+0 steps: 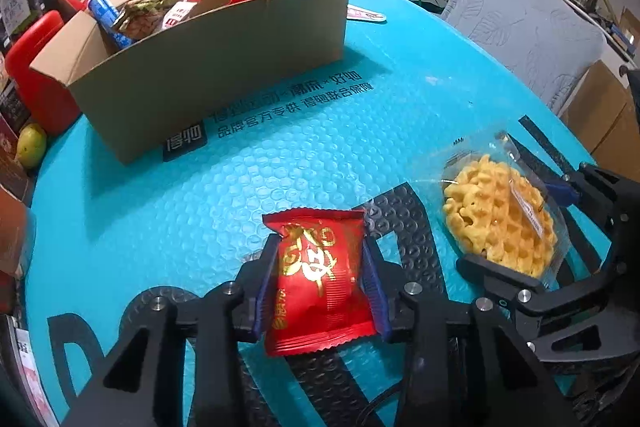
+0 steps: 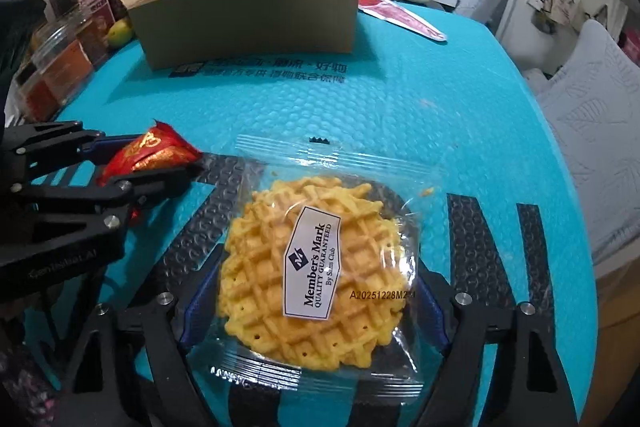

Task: Organize snacks
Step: 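Grasp the small red candy packet with the left gripper while the right gripper grasps the waffle, then lift and carry the red candy packet and waffle with both grippers over the box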

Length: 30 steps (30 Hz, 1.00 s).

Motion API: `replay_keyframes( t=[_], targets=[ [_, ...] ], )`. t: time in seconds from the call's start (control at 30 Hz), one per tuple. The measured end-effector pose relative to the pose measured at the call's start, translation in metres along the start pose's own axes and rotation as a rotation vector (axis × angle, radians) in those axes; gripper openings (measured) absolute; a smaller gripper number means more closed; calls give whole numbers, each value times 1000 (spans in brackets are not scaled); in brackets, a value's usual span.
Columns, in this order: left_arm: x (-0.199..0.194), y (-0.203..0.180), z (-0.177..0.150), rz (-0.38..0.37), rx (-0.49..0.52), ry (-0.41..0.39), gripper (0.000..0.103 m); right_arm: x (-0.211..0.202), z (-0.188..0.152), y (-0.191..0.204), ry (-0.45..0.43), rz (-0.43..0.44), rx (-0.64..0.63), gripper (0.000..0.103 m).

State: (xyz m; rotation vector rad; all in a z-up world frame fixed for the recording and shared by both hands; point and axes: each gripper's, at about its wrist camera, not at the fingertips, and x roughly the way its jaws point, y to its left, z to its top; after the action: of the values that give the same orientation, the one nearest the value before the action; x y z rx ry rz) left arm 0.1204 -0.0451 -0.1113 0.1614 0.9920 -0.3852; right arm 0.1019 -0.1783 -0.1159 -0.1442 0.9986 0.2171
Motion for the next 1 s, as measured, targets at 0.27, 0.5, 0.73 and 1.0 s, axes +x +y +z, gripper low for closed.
replay_keyframes(
  t=[0.27,0.5,0.73,1.0],
  targets=[
    [-10,10,-5,-32,-37,16,37,-9,-6,-3,-29,92,71,77],
    [-32,11,-3,-23,-43,-31,37,-21,-3,4,-61,164,84,77],
    [-58,12,7,-21,-38,-104,37,-42,12,16,-132,180,31,77],
    [-91,17,38,-6,-33,-238,37,-69,41,18,-233,195,0,77]
  ],
)
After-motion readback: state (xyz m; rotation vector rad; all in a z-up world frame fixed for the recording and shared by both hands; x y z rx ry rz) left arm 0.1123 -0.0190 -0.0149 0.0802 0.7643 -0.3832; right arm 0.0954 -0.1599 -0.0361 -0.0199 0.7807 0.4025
